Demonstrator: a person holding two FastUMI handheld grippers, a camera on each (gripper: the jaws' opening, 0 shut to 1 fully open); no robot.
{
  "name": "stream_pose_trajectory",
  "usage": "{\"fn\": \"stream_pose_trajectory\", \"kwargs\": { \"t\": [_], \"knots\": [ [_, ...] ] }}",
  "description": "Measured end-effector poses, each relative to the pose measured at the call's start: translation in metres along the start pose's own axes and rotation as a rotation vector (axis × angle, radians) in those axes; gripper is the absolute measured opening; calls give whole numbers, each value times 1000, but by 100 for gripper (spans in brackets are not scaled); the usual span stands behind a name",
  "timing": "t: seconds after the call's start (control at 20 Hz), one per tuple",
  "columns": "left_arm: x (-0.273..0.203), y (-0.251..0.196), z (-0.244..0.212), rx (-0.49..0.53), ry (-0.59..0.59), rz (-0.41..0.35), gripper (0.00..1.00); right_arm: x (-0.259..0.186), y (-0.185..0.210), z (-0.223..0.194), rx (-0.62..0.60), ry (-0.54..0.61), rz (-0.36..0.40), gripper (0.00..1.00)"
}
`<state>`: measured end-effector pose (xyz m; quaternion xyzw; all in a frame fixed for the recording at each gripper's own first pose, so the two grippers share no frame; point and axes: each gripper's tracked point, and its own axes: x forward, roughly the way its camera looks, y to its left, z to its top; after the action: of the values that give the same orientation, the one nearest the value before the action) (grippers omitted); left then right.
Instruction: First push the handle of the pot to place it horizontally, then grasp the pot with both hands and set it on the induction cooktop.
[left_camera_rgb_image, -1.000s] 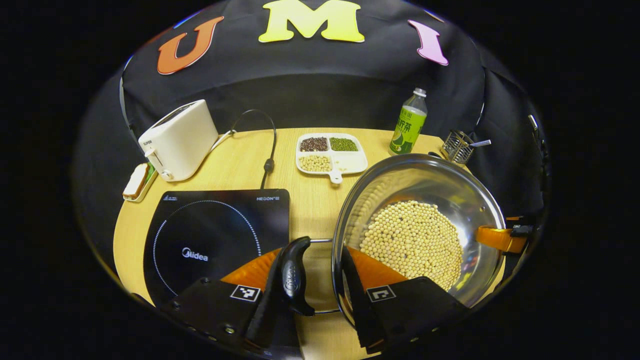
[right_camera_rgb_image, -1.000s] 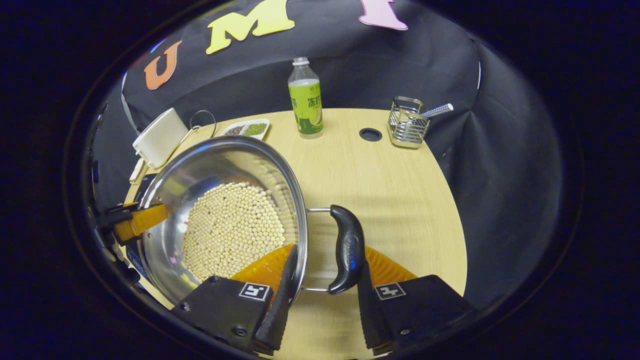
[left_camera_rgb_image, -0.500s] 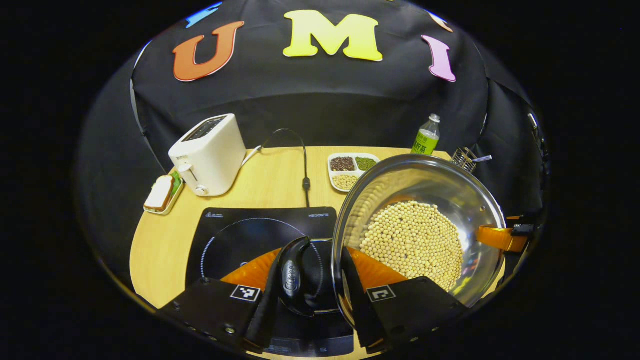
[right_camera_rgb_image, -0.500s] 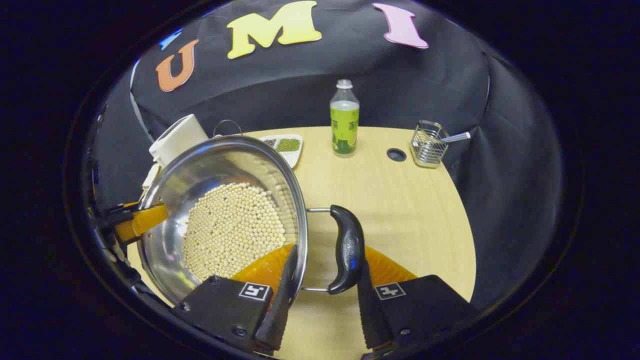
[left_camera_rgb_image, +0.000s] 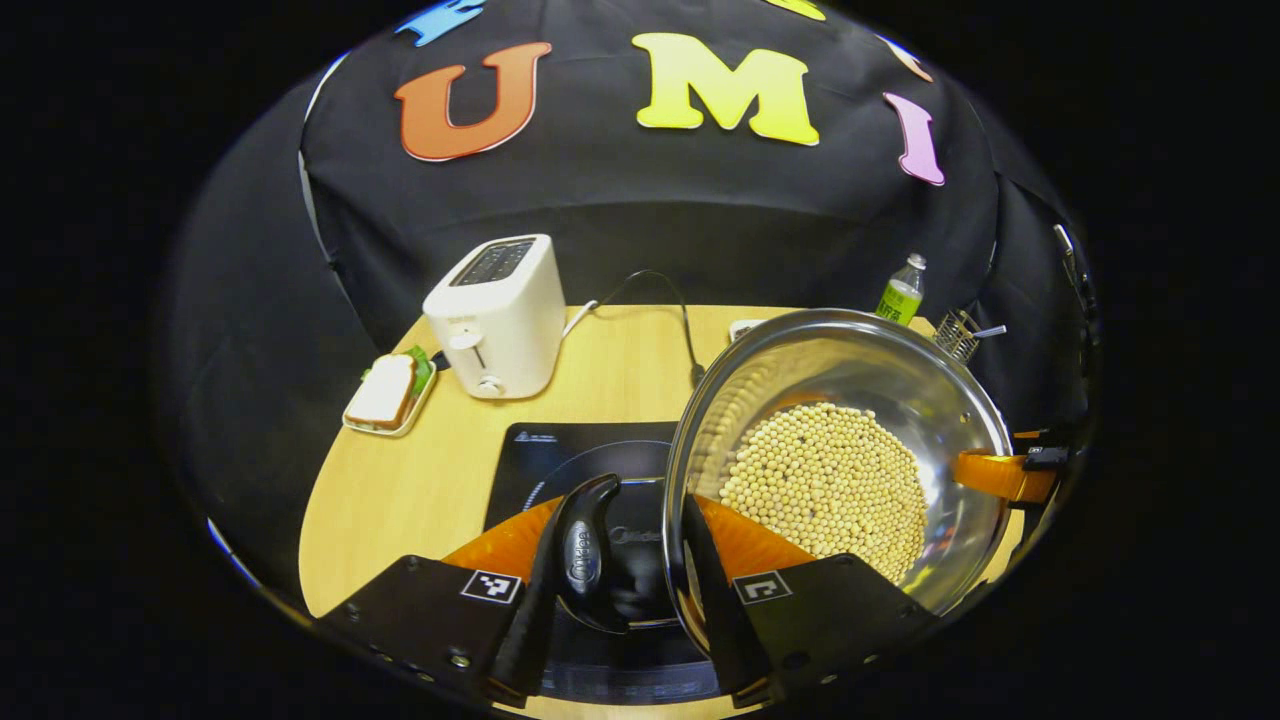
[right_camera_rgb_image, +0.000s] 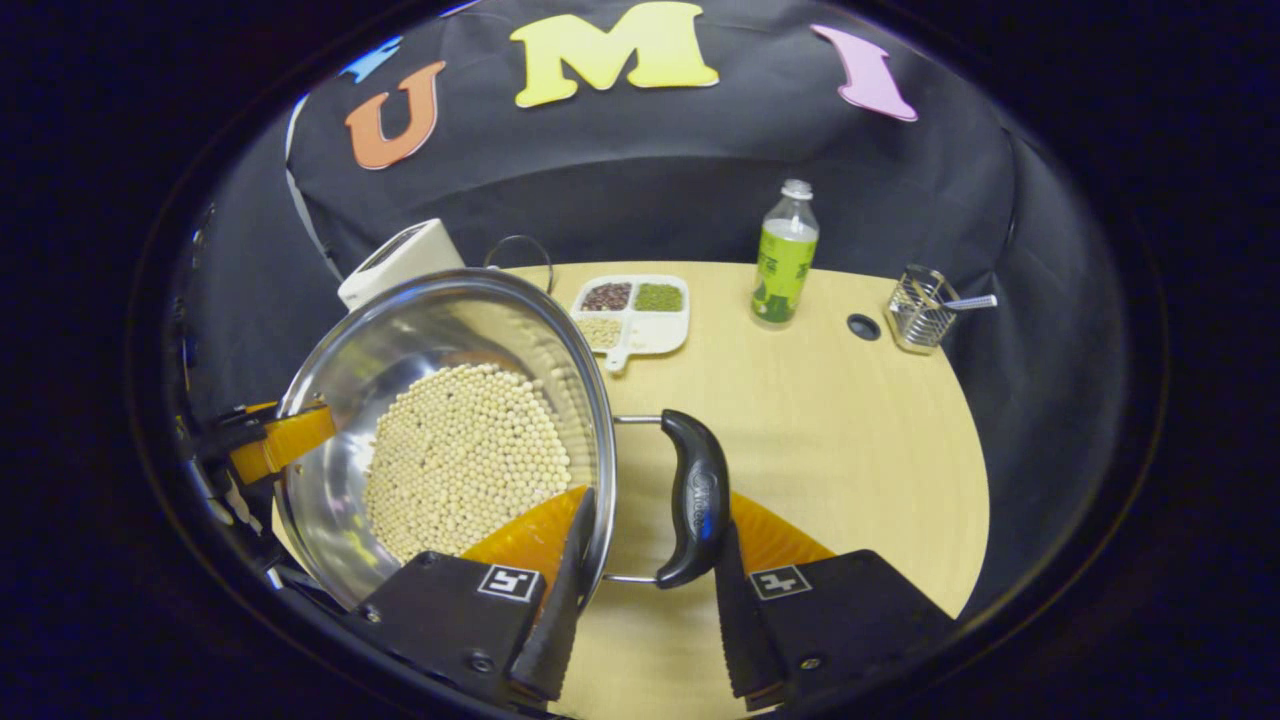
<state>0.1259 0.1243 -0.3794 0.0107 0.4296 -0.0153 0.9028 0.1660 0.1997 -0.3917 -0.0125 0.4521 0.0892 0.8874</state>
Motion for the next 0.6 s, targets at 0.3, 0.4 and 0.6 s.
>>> {"fn": "stream_pose_trajectory", "kwargs": {
  "t": [0.3,0.4,0.6],
  "knots": [
    [-6,52,-10,-20,19,29,62,11,52,-6,-22,24,26,60],
    [-5,67,-13,-24,25,39,62,15,66,-8,-24,31,35,60],
    [-7,93,-20,-34,38,52,62,23,85,-14,-37,44,48,60]
  ]
}}
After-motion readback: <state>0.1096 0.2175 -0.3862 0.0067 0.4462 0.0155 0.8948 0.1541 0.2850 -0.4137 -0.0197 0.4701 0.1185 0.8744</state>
